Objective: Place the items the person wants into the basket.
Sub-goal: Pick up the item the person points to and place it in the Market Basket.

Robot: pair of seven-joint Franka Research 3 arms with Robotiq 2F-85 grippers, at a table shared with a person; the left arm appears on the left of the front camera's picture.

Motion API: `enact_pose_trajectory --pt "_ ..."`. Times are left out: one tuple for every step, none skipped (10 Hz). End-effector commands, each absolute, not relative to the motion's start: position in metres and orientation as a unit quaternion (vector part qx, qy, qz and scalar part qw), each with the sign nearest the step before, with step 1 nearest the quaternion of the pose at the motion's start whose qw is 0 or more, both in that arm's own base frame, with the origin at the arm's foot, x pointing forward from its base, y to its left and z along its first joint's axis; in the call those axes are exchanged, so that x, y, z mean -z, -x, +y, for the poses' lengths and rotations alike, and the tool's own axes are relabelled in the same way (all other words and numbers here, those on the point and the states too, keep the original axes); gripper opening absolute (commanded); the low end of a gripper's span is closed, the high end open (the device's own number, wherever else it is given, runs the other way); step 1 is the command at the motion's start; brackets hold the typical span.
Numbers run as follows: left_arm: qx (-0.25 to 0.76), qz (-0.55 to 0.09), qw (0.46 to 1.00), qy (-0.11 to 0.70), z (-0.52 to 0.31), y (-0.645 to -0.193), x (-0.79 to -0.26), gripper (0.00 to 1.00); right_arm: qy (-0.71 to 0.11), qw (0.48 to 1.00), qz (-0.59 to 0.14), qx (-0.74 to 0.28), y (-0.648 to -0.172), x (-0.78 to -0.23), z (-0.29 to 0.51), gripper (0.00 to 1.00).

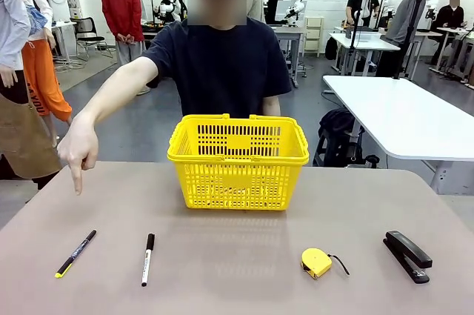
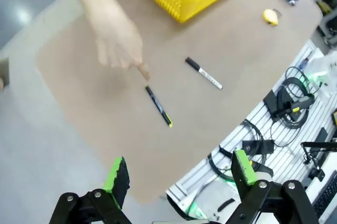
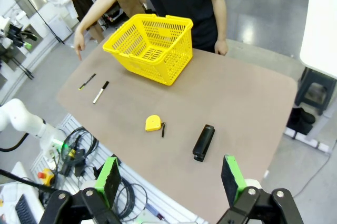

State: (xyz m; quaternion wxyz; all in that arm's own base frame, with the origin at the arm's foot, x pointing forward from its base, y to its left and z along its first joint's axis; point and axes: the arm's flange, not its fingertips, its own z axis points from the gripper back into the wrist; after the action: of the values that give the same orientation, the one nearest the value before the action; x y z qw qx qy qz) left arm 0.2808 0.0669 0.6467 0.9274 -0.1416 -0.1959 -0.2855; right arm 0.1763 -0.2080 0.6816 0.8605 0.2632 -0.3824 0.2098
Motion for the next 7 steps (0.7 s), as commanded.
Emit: enact_pose_trajectory --pt "0.233 -0.159 0.953 0.111 0.038 -0.271 -0.643 1.0 -0.267 0.856 -0.39 -0.21 -0.18 -0.68 -0.206 1.0" --pt "0.218 -0.151 0.961 0.081 0.025 -0.268 -0.628 1.0 -0.267 0.856 -0.39 -0.21 -0.18 -0.68 -0.206 1.0" --pt "0.202 -0.129 0.969 0.066 0.011 -0.27 -0.611 1.0 -0.267 0.856 -0.39 -0.21 -0.18 -0.68 -0.206 1.0" --pt "0.187 -0.113 0.975 0.042 -0.002 -0.277 -0.592 1.0 -0.267 0.856 -0.39 -0.21 -0.18 -0.68 -0.206 1.0" --pt "0.176 -0.102 0.979 0.021 -0.016 -0.284 -0.576 1.0 -0.267 0.856 -0.39 -0.21 -0.18 -0.68 -0.206 1.0" --pt "0.166 -0.098 0.981 0.009 -0.03 -0.292 -0.562 1.0 -0.267 0.856 -0.39 -0.21 -0.18 -0.68 -0.206 1.0" --pt "0.144 -0.12 0.982 0.0 -0.04 -0.299 -0.549 1.0 -0.267 0.856 -0.39 -0.21 -0.18 -0.68 -0.206 1.0"
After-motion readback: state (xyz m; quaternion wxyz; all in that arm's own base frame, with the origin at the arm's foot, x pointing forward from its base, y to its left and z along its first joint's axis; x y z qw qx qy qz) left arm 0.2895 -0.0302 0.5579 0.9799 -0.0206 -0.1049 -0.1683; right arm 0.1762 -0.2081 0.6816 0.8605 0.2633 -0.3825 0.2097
